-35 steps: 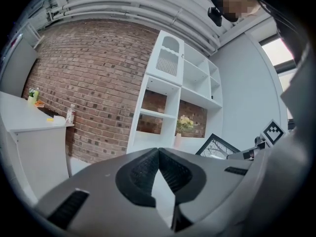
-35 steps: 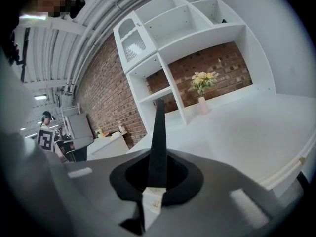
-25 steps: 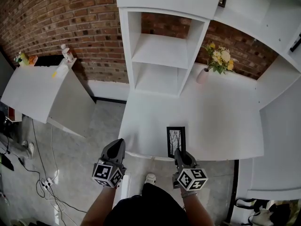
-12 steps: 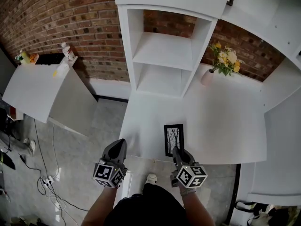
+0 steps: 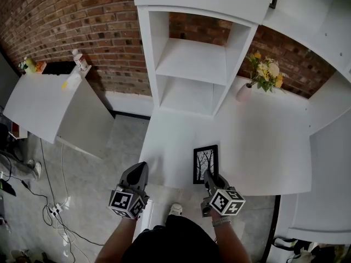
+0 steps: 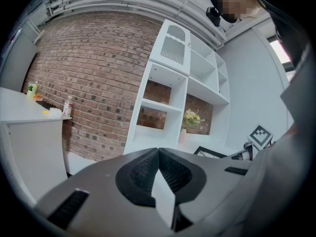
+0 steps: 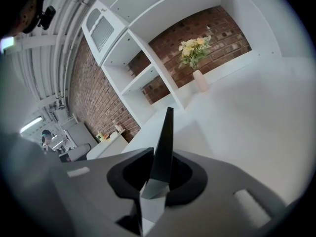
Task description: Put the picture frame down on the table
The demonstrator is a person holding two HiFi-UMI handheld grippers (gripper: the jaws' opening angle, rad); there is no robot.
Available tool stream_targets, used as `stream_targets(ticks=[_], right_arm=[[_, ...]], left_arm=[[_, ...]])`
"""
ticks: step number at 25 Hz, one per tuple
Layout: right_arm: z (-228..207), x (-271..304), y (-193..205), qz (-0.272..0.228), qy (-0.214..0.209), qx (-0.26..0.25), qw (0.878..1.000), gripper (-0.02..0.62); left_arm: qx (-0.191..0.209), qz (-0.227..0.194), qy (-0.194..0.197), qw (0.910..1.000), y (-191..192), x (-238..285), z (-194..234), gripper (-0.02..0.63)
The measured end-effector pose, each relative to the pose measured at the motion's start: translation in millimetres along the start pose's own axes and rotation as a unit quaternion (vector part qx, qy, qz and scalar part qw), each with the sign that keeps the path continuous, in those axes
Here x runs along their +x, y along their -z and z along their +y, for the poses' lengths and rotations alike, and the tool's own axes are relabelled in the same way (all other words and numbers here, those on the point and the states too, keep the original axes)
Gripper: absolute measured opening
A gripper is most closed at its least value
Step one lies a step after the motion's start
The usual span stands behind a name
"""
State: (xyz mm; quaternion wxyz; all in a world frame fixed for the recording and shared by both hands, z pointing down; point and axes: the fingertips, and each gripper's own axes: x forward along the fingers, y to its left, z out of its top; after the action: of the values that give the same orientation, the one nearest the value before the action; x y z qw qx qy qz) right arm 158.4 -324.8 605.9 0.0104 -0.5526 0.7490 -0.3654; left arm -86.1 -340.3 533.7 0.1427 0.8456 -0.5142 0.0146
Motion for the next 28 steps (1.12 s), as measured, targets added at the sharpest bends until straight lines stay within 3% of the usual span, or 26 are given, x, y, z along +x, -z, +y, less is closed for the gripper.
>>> stream_targets(ticks=[7, 19, 28], right_arm=[[-14, 3, 3, 0.025, 0.009, 0.015, 1.000, 0.081], [-23, 9, 4, 0.102, 0.073, -0.105, 0.987, 0.164], [-34, 12, 12, 0.122, 0.084, -0.085, 0.985, 0.226]], left_arm=[[-0.003, 0.004, 0.009, 1.0000, 2, 9, -4, -0.002], [-0.004, -0.002, 0.008, 1.0000, -2, 15, -2, -0.002], [-0.008, -0.002, 0.005, 1.0000, -4, 15, 1, -0.002]])
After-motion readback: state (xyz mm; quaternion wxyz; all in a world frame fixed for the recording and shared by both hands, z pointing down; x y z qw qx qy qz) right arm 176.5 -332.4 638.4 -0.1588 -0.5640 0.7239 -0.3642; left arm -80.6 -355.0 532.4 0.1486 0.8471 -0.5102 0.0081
